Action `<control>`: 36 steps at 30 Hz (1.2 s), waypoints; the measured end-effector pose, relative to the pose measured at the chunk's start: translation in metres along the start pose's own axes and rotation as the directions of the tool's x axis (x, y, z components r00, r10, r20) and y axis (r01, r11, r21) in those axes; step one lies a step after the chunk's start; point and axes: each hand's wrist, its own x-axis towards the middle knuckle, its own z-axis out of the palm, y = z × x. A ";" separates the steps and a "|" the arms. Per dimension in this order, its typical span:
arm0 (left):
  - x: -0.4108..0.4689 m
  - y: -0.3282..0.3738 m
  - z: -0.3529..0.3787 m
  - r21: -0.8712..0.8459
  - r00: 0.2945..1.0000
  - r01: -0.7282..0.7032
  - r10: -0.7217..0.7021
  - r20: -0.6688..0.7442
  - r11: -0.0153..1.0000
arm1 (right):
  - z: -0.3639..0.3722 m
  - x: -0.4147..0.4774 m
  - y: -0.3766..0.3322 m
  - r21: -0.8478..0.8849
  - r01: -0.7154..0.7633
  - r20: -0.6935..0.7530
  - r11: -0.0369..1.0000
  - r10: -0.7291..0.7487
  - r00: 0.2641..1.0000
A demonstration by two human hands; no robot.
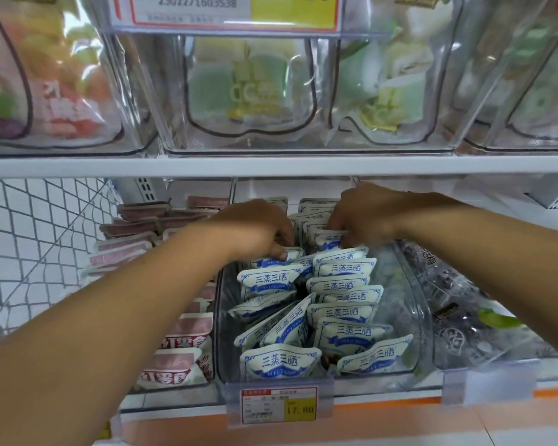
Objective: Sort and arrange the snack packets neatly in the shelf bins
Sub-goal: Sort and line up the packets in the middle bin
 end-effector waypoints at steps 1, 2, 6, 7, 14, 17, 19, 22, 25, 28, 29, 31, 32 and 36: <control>-0.005 0.000 -0.003 -0.031 1.000 -0.015 0.014 -0.021 0.999 | -0.002 -0.003 0.001 0.036 0.000 -0.014 0.999 0.000 1.000; -0.010 0.000 -0.006 -0.071 0.999 -0.030 0.027 -0.039 0.997 | -0.003 -0.005 0.002 0.112 0.006 -0.040 0.994 -0.002 0.999; -0.027 0.000 -0.010 -0.050 0.995 -0.091 0.092 0.031 0.995 | -0.004 -0.010 -0.003 0.340 0.094 -0.176 0.936 -0.035 0.984; -0.029 0.000 -0.008 -0.003 0.995 -0.087 0.087 0.054 0.996 | -0.001 -0.008 -0.004 0.312 0.087 -0.169 0.946 -0.035 0.985; -0.023 -0.008 -0.001 0.044 0.998 -0.061 0.063 -0.031 0.997 | 0.007 -0.002 -0.011 0.345 0.089 -0.107 0.934 -0.055 0.993; -0.021 -0.006 0.004 0.128 0.996 -0.074 0.080 -0.046 0.989 | 0.006 -0.001 -0.018 0.287 0.119 -0.103 0.950 -0.093 0.990; -0.020 -0.007 0.005 0.149 0.995 -0.081 0.089 -0.046 0.985 | 0.005 -0.002 -0.023 0.296 0.149 -0.099 0.944 -0.124 0.987; -0.024 -0.005 0.002 0.125 0.996 -0.088 0.090 -0.013 0.988 | 0.006 -0.002 -0.025 0.246 0.154 -0.110 0.957 -0.130 0.985; -0.027 -0.001 0.000 0.165 0.995 -0.093 0.084 0.060 0.982 | 0.012 -0.006 -0.023 0.247 0.154 -0.175 0.957 -0.113 0.978; -0.024 0.000 0.001 0.189 0.996 -0.071 0.059 0.070 0.979 | 0.019 -0.004 -0.025 0.152 0.160 -0.127 0.975 -0.142 0.982; -0.023 -0.001 0.001 0.194 0.997 -0.058 0.046 0.066 0.979 | 0.020 -0.003 -0.026 0.129 0.161 -0.104 0.979 -0.148 0.984; -0.020 -0.003 0.002 0.185 0.998 -0.040 0.030 0.058 0.982 | 0.019 -0.003 -0.022 0.118 0.128 -0.080 0.985 -0.119 0.990; -0.020 -0.004 0.002 0.178 0.998 -0.037 0.027 0.057 0.983 | 0.015 -0.005 -0.018 0.114 0.102 -0.079 0.988 -0.093 0.993; -0.016 -0.004 -0.001 0.149 0.996 -0.028 0.016 0.084 0.988 | 0.003 -0.020 -0.003 0.101 -0.017 -0.022 0.995 0.019 1.000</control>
